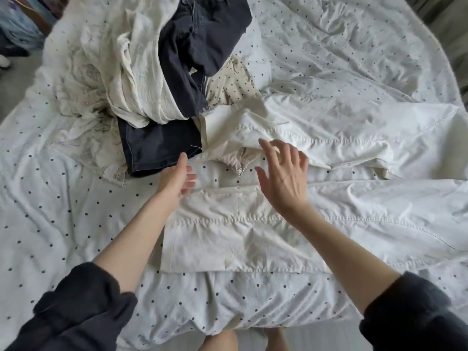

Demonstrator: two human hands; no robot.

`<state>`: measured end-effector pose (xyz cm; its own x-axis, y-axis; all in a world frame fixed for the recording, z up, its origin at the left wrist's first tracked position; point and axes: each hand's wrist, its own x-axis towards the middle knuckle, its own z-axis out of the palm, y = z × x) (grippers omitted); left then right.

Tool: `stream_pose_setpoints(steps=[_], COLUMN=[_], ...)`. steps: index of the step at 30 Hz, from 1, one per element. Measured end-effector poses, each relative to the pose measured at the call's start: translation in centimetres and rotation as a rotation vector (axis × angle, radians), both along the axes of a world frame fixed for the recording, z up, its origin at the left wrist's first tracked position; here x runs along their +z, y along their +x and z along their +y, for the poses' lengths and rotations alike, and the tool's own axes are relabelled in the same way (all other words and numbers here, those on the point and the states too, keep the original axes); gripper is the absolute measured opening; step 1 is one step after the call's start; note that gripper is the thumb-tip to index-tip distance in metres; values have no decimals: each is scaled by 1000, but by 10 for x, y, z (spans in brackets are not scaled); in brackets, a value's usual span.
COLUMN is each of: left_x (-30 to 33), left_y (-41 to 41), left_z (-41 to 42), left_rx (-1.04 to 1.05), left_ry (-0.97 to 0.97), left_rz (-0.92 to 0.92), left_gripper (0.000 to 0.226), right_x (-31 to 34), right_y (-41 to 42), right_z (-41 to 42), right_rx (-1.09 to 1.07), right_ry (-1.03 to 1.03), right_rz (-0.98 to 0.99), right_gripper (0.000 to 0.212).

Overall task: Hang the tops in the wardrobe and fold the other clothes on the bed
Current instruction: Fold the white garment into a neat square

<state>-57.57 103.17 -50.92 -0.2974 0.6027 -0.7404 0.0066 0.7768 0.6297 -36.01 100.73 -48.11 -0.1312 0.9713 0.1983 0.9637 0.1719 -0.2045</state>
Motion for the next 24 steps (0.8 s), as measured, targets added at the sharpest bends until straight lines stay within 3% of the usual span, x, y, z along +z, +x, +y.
stream_pose_setpoints(steps=[2, 4, 5, 7, 9, 11, 13, 15, 17, 21, 24], left_x=[14, 19, 21, 26, 39, 51, 54, 52, 56, 82, 96], left_y=[14, 27, 31, 30, 20, 5, -11, -27, -38, -35, -31], left_z=[22, 35, 43, 48, 47, 40, 35, 31, 28, 30, 37], left_rx=[29, 99, 139, 142, 21, -65, -33, 5, -55, -266, -400], left_ry=[-171, -145, -79, 219, 559, 743, 762, 714, 715, 924, 1064], left_rz=[-384, -457, -419, -228, -42, 65, 74, 36, 45, 70, 201], left_gripper=[51, 26, 13, 11, 8, 7, 5, 3, 4, 13, 24], right_x=[8, 8, 6, 7, 11, 12, 9, 3, -2, -2, -4], right_y=[-5, -11, -11, -11, -13, -20, -27, -29, -26, -22, -26], right_z=[29, 45, 51, 49, 42, 34, 30, 29, 31, 32, 32], right_rx=[51, 103, 105, 79, 74, 101, 129, 113, 59, 23, 3], right_ry=[-129, -282, -301, -238, -69, 52, -12, -203, -312, -285, -195], right_rz=[-92, -158, -155, -49, 96, 161, 143, 46, -31, 32, 112], right_gripper=[62, 55, 46, 33, 30, 33, 40, 56, 70, 73, 66])
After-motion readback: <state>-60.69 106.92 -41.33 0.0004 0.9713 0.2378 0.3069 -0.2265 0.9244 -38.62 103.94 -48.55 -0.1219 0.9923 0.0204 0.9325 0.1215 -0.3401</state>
